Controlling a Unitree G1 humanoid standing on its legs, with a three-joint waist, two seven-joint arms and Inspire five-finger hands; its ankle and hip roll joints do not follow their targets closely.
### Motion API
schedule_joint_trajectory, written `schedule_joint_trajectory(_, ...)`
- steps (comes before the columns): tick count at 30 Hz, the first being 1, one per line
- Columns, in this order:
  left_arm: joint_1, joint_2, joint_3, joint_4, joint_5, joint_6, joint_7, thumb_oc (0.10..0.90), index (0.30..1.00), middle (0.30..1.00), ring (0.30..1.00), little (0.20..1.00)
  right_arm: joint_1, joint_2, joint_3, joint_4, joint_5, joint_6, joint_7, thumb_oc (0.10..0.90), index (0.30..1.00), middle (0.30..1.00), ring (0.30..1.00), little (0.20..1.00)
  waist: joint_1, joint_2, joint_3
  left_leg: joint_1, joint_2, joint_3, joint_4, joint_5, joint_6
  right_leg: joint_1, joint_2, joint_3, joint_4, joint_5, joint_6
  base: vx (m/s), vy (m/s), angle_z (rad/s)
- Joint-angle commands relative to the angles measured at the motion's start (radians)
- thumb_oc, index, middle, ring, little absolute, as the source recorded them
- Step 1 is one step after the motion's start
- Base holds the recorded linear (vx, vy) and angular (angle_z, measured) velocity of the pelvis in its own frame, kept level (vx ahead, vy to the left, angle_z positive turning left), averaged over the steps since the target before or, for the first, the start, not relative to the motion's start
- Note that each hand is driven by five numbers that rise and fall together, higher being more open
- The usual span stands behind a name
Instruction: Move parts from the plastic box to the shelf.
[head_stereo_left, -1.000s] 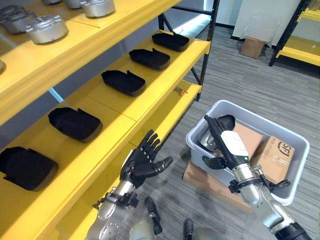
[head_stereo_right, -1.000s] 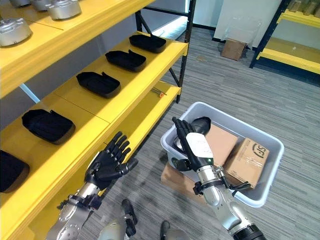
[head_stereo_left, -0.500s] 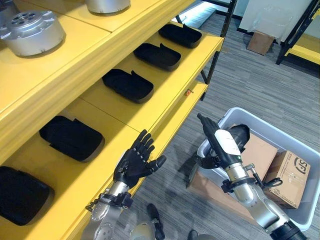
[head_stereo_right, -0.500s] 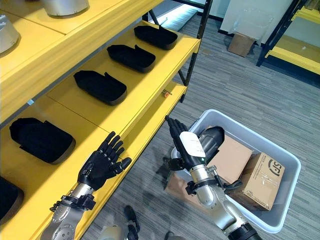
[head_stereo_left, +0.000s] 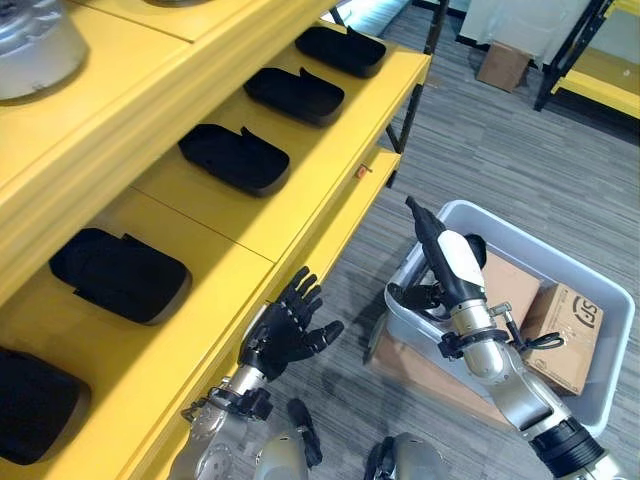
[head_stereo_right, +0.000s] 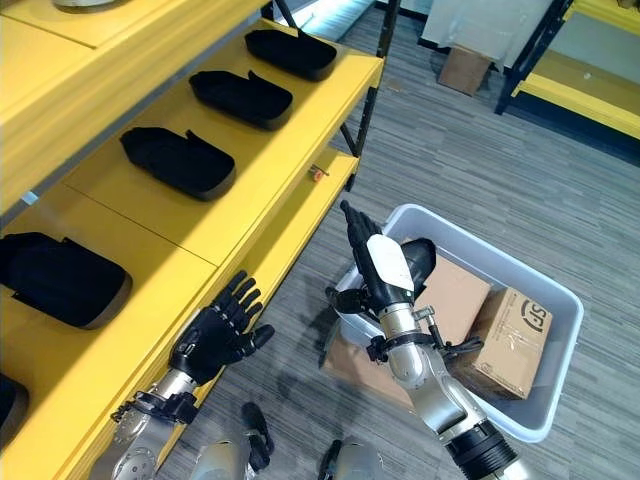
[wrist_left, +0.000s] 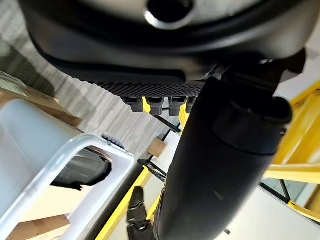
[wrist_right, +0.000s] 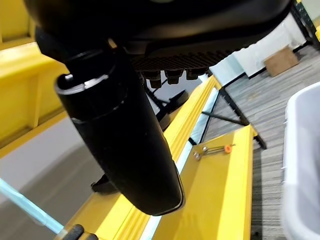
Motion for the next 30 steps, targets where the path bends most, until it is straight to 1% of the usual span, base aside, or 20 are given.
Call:
schedule_joint_trajectory(1, -0.068, 0.011, -0.017, -0.116, 0.040, -0.131, 0.004, 0.900, 1.000, 1.000, 1.000, 1.000, -0.070, 0.032, -0.068, -0.046, -0.030, -0.048, -0.052, 0.900, 1.000, 1.000, 1.000, 1.000, -0.013, -0.012, -0.030, 0.004, 0.018, -0.068, 0.037, -0.101, -0.054, 0.019, -0.040, 0.059, -0.121, 0.104, 0.048, -0.18, -0.464, 0.23)
schedule_joint_trajectory(2, -0.101, 0.019, -0.022, -0.113, 0.030, -0.132, 0.033, 0.900, 1.000, 1.000, 1.000, 1.000, -0.054, 0.023, -0.074, -0.089, -0.039, -0.038, -0.043, 0.900, 1.000, 1.000, 1.000, 1.000, -0.034, -0.007, -0.018, 0.008, 0.056, -0.070, 0.040, -0.079, -0.075, 0.004, -0.096, 0.106, -0.236, 0.231, 0.069, -0.16, -0.524, 0.24)
schedule_joint_trajectory(3, -0.113, 0.026, -0.021, -0.113, 0.034, -0.132, 0.053, 0.900, 1.000, 1.000, 1.000, 1.000, -0.046, 0.021, -0.077, -0.106, -0.041, -0.039, -0.028, 0.900, 1.000, 1.000, 1.000, 1.000, -0.042, -0.013, -0.014, 0.016, 0.079, -0.072, 0.042, -0.079, -0.093, -0.003, -0.128, 0.123, -0.280, 0.288, 0.090, -0.11, -0.621, 0.27)
schedule_joint_trajectory(4, -0.120, 0.031, -0.019, -0.107, 0.032, -0.134, 0.063, 0.900, 1.000, 1.000, 1.000, 1.000, -0.042, 0.014, -0.079, -0.116, -0.038, -0.039, -0.020, 0.900, 1.000, 1.000, 1.000, 1.000, -0.044, -0.018, -0.016, 0.028, 0.103, -0.074, 0.041, -0.088, -0.119, -0.001, -0.153, 0.122, -0.310, 0.305, 0.113, -0.01, -0.603, 0.31)
schedule_joint_trajectory(5, -0.113, 0.037, -0.004, -0.101, 0.022, -0.134, 0.056, 0.900, 1.000, 1.000, 1.000, 1.000, -0.038, 0.000, -0.091, -0.126, -0.025, -0.042, -0.008, 0.900, 1.000, 1.000, 1.000, 1.000, -0.033, -0.026, -0.019, 0.023, 0.144, -0.074, 0.053, -0.077, -0.150, 0.030, -0.158, 0.092, -0.359, 0.286, 0.124, 0.00, -0.530, 0.26)
schedule_joint_trajectory(6, -0.109, 0.039, 0.000, -0.101, 0.022, -0.133, 0.054, 0.900, 1.000, 1.000, 1.000, 1.000, -0.034, -0.004, -0.096, -0.130, -0.024, -0.044, -0.002, 0.900, 1.000, 1.000, 1.000, 1.000, -0.030, -0.028, -0.019, 0.018, 0.154, -0.078, 0.060, -0.074, -0.157, 0.041, -0.159, 0.083, -0.369, 0.281, 0.126, -0.09, -0.553, 0.32)
schedule_joint_trajectory(7, -0.096, 0.043, 0.005, -0.105, 0.026, -0.133, 0.050, 0.900, 1.000, 1.000, 1.000, 1.000, -0.026, -0.016, -0.106, -0.137, -0.024, -0.038, 0.009, 0.900, 1.000, 1.000, 1.000, 1.000, -0.022, -0.035, -0.019, -0.002, 0.179, -0.081, 0.076, -0.049, -0.166, 0.055, -0.154, 0.066, -0.389, 0.286, 0.118, -0.04, -0.431, 0.27)
schedule_joint_trajectory(8, -0.084, 0.041, 0.012, -0.114, 0.024, -0.124, 0.042, 0.900, 1.000, 1.000, 1.000, 1.000, -0.027, -0.027, -0.110, -0.136, -0.020, -0.033, 0.022, 0.900, 1.000, 1.000, 1.000, 1.000, -0.014, -0.040, -0.023, -0.009, 0.197, -0.097, 0.090, -0.054, -0.187, 0.079, -0.140, 0.054, -0.393, 0.257, 0.125, -0.03, -0.384, 0.32)
schedule_joint_trajectory(9, -0.081, 0.041, 0.014, -0.117, 0.022, -0.120, 0.039, 0.900, 1.000, 1.000, 1.000, 1.000, -0.028, -0.029, -0.111, -0.136, -0.020, -0.033, 0.026, 0.900, 1.000, 1.000, 1.000, 1.000, -0.013, -0.041, -0.023, -0.011, 0.203, -0.100, 0.096, -0.054, -0.192, 0.085, -0.136, 0.049, -0.393, 0.250, 0.124, 0.03, -0.362, 0.29)
schedule_joint_trajectory(10, -0.048, 0.027, 0.030, -0.132, 0.002, -0.109, 0.031, 0.900, 1.000, 1.000, 1.000, 1.000, -0.049, -0.059, -0.111, -0.134, -0.025, -0.019, 0.071, 0.900, 1.000, 1.000, 1.000, 1.000, 0.000, -0.047, -0.035, 0.006, 0.235, -0.098, 0.081, -0.027, -0.211, 0.105, -0.121, 0.017, -0.386, 0.218, 0.122, 0.01, -0.292, 0.13)
schedule_joint_trajectory(12, -0.031, 0.018, 0.044, -0.143, -0.020, -0.094, 0.017, 0.900, 1.000, 1.000, 1.000, 1.000, -0.059, -0.084, -0.109, -0.144, -0.013, -0.011, 0.099, 0.900, 1.000, 1.000, 1.000, 1.000, 0.000, -0.046, -0.041, 0.015, 0.254, -0.102, 0.056, 0.010, -0.213, 0.103, -0.107, 0.010, -0.380, 0.200, 0.112, 0.00, -0.226, -0.12)
schedule_joint_trajectory(13, -0.015, 0.010, 0.054, -0.154, -0.008, -0.081, -0.002, 0.900, 1.000, 1.000, 1.000, 1.000, -0.067, -0.105, -0.108, -0.145, -0.021, -0.007, 0.125, 0.900, 1.000, 1.000, 1.000, 1.000, -0.001, -0.045, -0.048, 0.035, 0.270, -0.116, 0.033, 0.029, -0.223, 0.110, -0.096, 0.015, -0.368, 0.176, 0.105, 0.04, -0.188, -0.31)
schedule_joint_trajectory(14, 0.002, 0.005, 0.061, -0.162, 0.012, -0.077, -0.020, 0.900, 1.000, 1.000, 1.000, 1.000, -0.074, -0.126, -0.112, -0.141, -0.026, -0.005, 0.149, 0.900, 1.000, 1.000, 1.000, 1.000, -0.001, -0.042, -0.057, 0.053, 0.278, -0.128, 0.008, 0.045, -0.228, 0.113, -0.091, 0.019, -0.362, 0.165, 0.097, 0.10, -0.186, -0.41)
schedule_joint_trajectory(17, 0.040, 0.004, 0.087, -0.179, -0.022, -0.056, -0.045, 0.900, 1.000, 1.000, 1.000, 1.000, -0.078, -0.184, -0.130, -0.140, -0.032, -0.032, 0.185, 0.900, 1.000, 1.000, 1.000, 1.000, -0.005, -0.035, -0.080, 0.102, 0.286, -0.151, -0.048, 0.076, -0.240, 0.118, -0.075, 0.032, -0.353, 0.147, 0.077, 0.09, -0.125, -0.15)
schedule_joint_trajectory(19, 0.046, 0.006, 0.098, -0.177, -0.021, -0.045, -0.055, 0.900, 1.000, 1.000, 1.000, 1.000, -0.098, -0.217, -0.137, -0.135, -0.053, -0.050, 0.222, 0.900, 1.000, 1.000, 1.000, 1.000, -0.011, -0.031, -0.095, 0.122, 0.303, -0.171, -0.057, 0.102, -0.247, 0.115, -0.053, 0.048, -0.335, 0.124, 0.053, 0.10, -0.108, -0.02)
schedule_joint_trajectory(21, 0.045, 0.006, 0.097, -0.174, -0.019, -0.044, -0.056, 0.900, 1.000, 1.000, 1.000, 1.000, -0.113, -0.231, -0.137, -0.127, -0.080, -0.057, 0.237, 0.900, 1.000, 1.000, 1.000, 1.000, -0.013, -0.028, -0.102, 0.127, 0.312, -0.175, -0.058, 0.112, -0.248, 0.109, -0.041, 0.053, -0.326, 0.117, 0.043, 0.07, -0.075, -0.05)
schedule_joint_trajectory(23, 0.040, 0.009, 0.092, -0.161, -0.023, -0.052, -0.050, 0.900, 1.000, 1.000, 1.000, 1.000, -0.141, -0.258, -0.132, -0.112, -0.104, -0.090, 0.247, 0.900, 1.000, 1.000, 1.000, 1.000, -0.017, -0.025, -0.108, 0.132, 0.324, -0.187, -0.051, 0.129, -0.253, 0.097, -0.025, 0.061, -0.300, 0.100, 0.029, 0.08, -0.059, -0.07)
schedule_joint_trajectory(26, 0.024, 0.008, 0.083, -0.138, -0.030, -0.056, -0.049, 0.900, 1.000, 1.000, 1.000, 1.000, -0.174, -0.283, -0.126, -0.092, -0.147, -0.129, 0.248, 0.900, 1.000, 1.000, 1.000, 1.000, -0.022, -0.022, -0.111, 0.135, 0.331, -0.205, -0.038, 0.135, -0.253, 0.078, -0.011, 0.076, -0.256, 0.075, 0.017, 0.07, -0.032, -0.14)
schedule_joint_trajectory(27, 0.015, 0.008, 0.076, -0.127, -0.025, -0.055, -0.052, 0.900, 1.000, 1.000, 1.000, 1.000, -0.189, -0.296, -0.125, -0.084, -0.197, -0.146, 0.247, 0.900, 1.000, 1.000, 1.000, 1.000, -0.023, -0.023, -0.111, 0.134, 0.330, -0.215, -0.031, 0.135, -0.252, 0.069, -0.007, 0.084, -0.234, 0.064, 0.013, 0.09, -0.025, -0.15)
schedule_joint_trajectory(30, -0.001, 0.012, 0.058, -0.111, -0.019, -0.046, -0.055, 0.900, 1.000, 1.000, 1.000, 1.000, -0.232, -0.334, -0.118, -0.070, -0.266, -0.188, 0.218, 0.900, 1.000, 1.000, 1.000, 1.000, -0.022, -0.021, -0.109, 0.125, 0.322, -0.240, -0.015, 0.118, -0.246, 0.046, -0.002, 0.100, -0.187, 0.046, 0.009, 0.09, -0.021, -0.06)
